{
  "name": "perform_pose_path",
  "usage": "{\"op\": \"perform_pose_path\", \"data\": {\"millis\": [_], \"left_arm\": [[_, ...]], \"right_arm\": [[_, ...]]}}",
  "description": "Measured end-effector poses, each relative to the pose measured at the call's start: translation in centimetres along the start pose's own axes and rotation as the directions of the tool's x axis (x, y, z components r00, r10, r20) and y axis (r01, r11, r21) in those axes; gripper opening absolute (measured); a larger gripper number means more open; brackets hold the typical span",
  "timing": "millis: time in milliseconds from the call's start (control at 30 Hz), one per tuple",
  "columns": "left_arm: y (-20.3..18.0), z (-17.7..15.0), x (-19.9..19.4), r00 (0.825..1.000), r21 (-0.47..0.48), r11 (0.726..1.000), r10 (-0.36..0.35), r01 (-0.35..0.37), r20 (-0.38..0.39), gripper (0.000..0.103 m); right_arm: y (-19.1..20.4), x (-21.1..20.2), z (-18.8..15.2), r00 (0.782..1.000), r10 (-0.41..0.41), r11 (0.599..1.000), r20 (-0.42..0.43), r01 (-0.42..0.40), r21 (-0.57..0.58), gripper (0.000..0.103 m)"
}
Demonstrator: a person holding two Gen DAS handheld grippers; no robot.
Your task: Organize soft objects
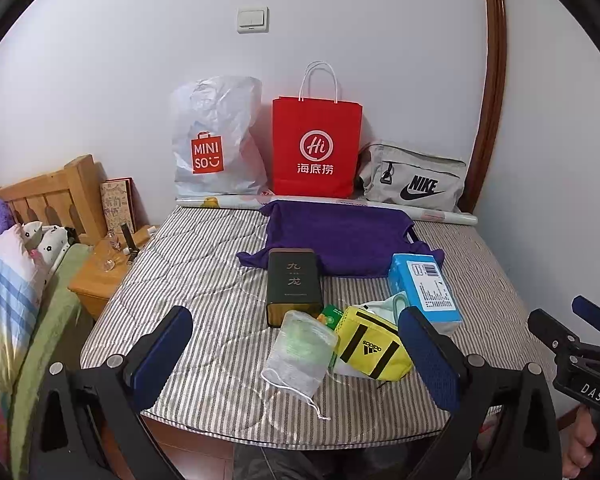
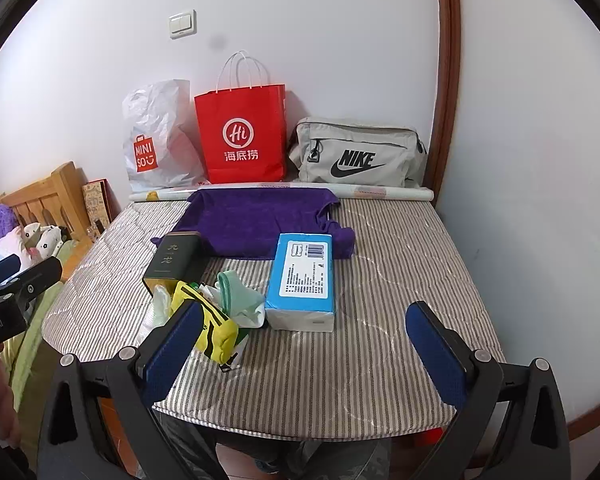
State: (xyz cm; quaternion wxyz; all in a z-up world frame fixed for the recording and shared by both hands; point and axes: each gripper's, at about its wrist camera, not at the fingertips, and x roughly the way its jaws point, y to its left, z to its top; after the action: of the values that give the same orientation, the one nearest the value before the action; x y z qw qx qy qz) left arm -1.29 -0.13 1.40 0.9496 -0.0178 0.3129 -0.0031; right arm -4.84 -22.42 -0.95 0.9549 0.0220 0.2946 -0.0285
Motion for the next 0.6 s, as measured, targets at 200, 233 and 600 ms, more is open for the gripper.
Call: {"op": "perform_pose_path", "data": {"millis": [200, 233, 600], "left_arm": [[0.02, -0.2, -0.01, 1.0, 0.001, 1.0, 0.003, -0.003, 0.005, 0.103], [-0.08, -0.32, -0.04, 1.0, 0.002, 1.0, 0.003, -0.003, 0.006, 0.103], [-0.41, -0.54, -0.03, 1.0, 0.005, 1.0, 0.004, -0.004, 0.007, 0.103]], "right_arm": [[0.12, -0.02, 0.07, 1.0, -0.001, 1.0, -0.001, 0.001, -0.003, 0.1], [0.14, -0.04, 0.07, 1.0, 0.0, 1.0, -0.001, 0.0, -0.002, 0.1], [-0.2, -0.31, 0.09, 1.0, -0.003, 1.0, 0.005, 0.003, 0.0, 0.1]]}}
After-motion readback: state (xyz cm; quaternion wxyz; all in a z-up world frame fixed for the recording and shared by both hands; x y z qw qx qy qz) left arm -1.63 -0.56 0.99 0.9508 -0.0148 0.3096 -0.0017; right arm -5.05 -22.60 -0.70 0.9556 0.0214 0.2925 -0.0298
